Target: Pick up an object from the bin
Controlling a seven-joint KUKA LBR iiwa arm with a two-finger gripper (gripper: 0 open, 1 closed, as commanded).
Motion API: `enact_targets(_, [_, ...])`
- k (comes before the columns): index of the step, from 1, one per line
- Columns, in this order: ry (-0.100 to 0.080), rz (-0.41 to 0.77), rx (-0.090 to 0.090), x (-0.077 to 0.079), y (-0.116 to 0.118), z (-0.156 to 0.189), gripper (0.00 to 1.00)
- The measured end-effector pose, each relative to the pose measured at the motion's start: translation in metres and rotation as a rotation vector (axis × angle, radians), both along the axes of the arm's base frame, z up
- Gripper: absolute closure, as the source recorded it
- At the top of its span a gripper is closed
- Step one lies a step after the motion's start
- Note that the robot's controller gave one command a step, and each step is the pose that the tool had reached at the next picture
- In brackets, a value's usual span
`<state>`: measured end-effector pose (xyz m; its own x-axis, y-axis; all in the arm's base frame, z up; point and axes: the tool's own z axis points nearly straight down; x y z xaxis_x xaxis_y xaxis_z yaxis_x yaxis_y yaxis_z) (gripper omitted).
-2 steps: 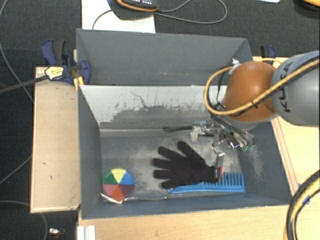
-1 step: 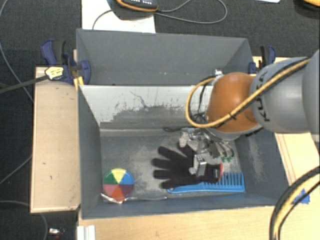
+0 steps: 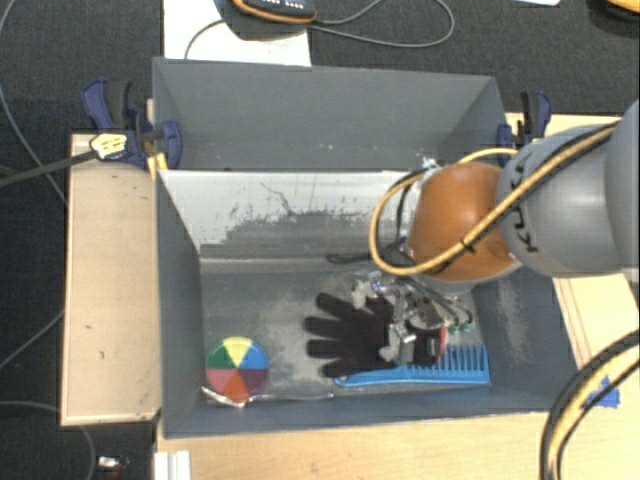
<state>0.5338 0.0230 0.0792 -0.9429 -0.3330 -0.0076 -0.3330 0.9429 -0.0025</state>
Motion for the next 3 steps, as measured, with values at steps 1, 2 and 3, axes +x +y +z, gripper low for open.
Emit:
enact_targets(1, [-0.003, 0.015, 0.002, -0.0182, 0.0001, -0.008, 1.0])
enact_targets(2, [-0.002, 0.017, 0.002, -0.0187, -0.0001, -0.0085, 0.0])
enact_targets(3, [-0.002, 0.018, 0.002, -0.0187, -0.0001, -0.0085, 0.0])
